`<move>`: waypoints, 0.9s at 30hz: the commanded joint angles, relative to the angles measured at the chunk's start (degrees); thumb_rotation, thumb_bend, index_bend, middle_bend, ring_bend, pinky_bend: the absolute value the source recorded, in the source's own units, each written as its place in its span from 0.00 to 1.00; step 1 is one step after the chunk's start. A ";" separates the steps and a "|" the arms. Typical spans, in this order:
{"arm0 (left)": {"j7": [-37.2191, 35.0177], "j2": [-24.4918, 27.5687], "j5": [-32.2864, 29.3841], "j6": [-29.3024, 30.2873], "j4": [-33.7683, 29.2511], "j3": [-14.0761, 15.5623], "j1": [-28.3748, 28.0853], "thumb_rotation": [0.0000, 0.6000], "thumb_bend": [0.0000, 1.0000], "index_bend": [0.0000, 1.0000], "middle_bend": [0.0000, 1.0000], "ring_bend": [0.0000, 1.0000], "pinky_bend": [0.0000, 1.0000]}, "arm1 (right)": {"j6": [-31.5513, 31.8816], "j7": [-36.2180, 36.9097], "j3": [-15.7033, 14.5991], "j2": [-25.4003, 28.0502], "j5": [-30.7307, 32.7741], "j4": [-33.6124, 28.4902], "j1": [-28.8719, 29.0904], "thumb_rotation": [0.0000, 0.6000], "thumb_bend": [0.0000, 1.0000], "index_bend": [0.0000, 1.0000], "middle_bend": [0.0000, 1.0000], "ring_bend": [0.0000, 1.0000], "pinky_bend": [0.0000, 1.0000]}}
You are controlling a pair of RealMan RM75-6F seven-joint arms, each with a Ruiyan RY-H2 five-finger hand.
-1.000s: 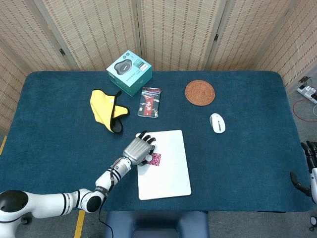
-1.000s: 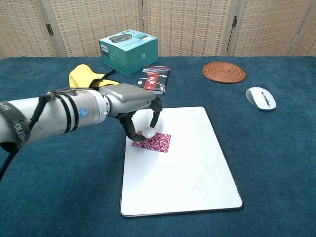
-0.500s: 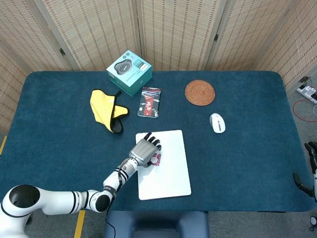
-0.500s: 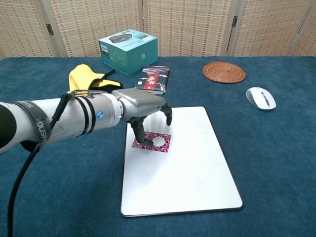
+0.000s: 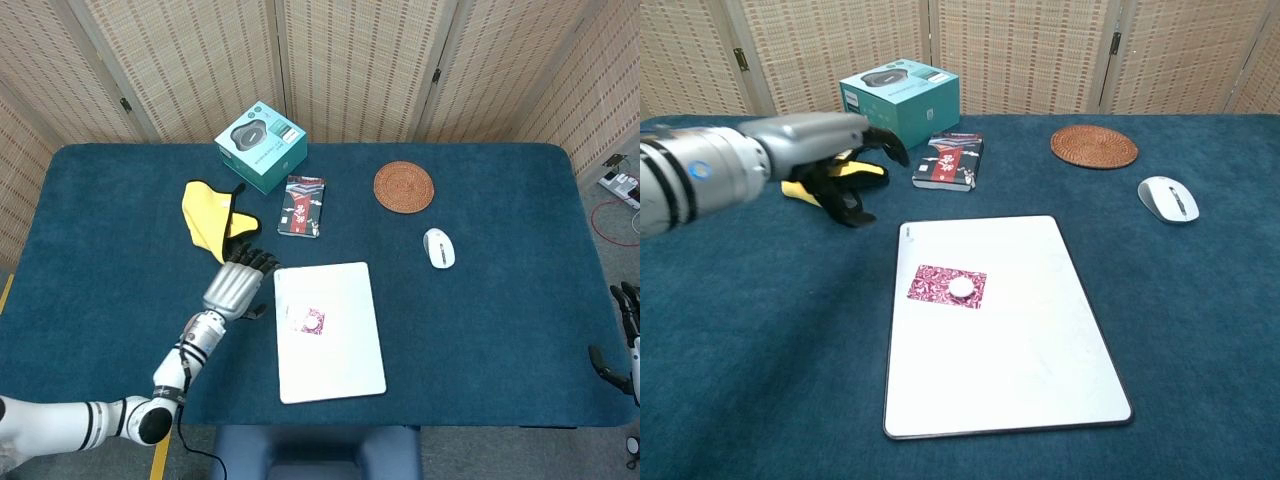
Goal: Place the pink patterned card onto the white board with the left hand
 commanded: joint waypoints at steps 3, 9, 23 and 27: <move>-8.27 7.61 5.31 7.83 -4.22 1.90 8.64 1.00 0.35 0.23 0.19 0.14 0.00 | -0.91 0.99 -0.05 0.43 -0.33 0.01 0.55 1.00 0.37 0.05 0.08 0.14 0.11; -15.79 12.99 9.48 13.78 -3.62 4.41 16.67 1.00 0.35 0.23 0.19 0.14 0.00 | -2.90 5.64 -0.72 1.70 -1.55 -0.33 1.45 1.00 0.37 0.05 0.08 0.14 0.11; -21.27 15.47 22.83 28.13 2.46 12.20 32.34 1.00 0.35 0.24 0.19 0.13 0.00 | -2.93 10.08 -2.54 1.91 -3.88 -1.19 1.27 1.00 0.37 0.07 0.10 0.15 0.11; -21.37 15.58 26.24 31.07 2.64 13.56 35.62 1.00 0.35 0.24 0.19 0.13 0.00 | -1.30 7.15 -2.72 0.83 -3.77 -1.06 0.35 1.00 0.37 0.07 0.10 0.14 0.11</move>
